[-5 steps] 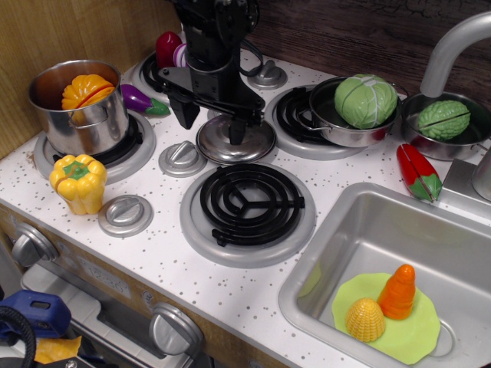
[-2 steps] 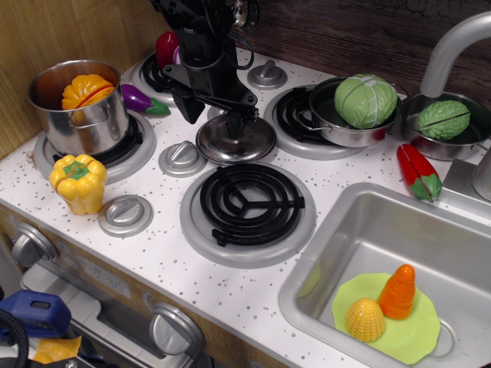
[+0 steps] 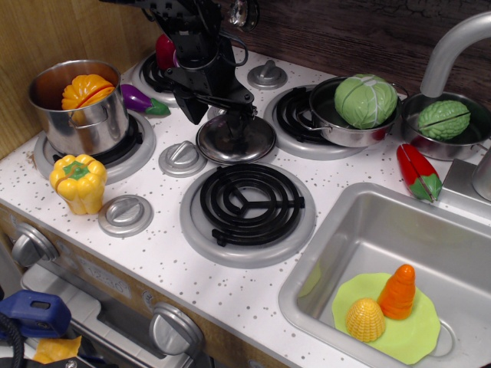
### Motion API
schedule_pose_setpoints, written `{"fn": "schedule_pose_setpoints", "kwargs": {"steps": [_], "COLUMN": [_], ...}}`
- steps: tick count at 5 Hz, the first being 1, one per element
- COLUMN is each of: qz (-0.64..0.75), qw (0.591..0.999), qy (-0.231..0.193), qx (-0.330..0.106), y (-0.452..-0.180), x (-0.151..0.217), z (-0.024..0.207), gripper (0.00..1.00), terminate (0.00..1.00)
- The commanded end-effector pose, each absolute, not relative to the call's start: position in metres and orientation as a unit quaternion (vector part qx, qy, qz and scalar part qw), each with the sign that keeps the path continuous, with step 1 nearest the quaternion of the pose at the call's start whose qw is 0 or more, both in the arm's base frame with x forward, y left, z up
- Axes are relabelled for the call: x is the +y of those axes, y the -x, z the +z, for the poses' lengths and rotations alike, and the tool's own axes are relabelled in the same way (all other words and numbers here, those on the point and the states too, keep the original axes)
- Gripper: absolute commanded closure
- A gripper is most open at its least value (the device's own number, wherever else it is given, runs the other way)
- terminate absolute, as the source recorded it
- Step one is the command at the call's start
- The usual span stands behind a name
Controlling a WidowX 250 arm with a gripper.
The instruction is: Put lid on stove
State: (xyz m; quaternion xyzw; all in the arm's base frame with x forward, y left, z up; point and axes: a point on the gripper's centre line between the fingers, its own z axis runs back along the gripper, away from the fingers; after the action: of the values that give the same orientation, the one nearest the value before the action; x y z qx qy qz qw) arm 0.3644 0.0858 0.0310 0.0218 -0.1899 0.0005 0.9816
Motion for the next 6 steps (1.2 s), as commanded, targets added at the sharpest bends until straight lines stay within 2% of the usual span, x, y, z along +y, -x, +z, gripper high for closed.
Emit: {"fn": "schedule_pose_setpoints", "kwargs": {"steps": [1, 2, 3, 4, 5, 6], "qz": [-0.009, -0.004, 0.004, 0.009, 0.010, 0.017], "qw": [0.976, 0.975, 0.975, 0.975, 0.977, 0.981], "qy": [-0.026, -0.025, -0.022, -0.027, -0.041, -0.067], "qx": [-0.217, -0.220, -0.223, -0.221, -0.207, -0.181], "y": [-0.379, -0.384, -0.384, -0.383, -0.384, -0.386], "x": [0.087, 0.080, 0.077, 0.076, 0.077, 0.075], "z": [0.045, 0.041, 0.040, 0.043, 0.061, 0.089], "gripper": [0.00, 0.00, 1.00, 1.00, 1.00, 1.00], "terminate": [0.00, 0.00, 0.00, 0.00, 0.00, 0.00]}}
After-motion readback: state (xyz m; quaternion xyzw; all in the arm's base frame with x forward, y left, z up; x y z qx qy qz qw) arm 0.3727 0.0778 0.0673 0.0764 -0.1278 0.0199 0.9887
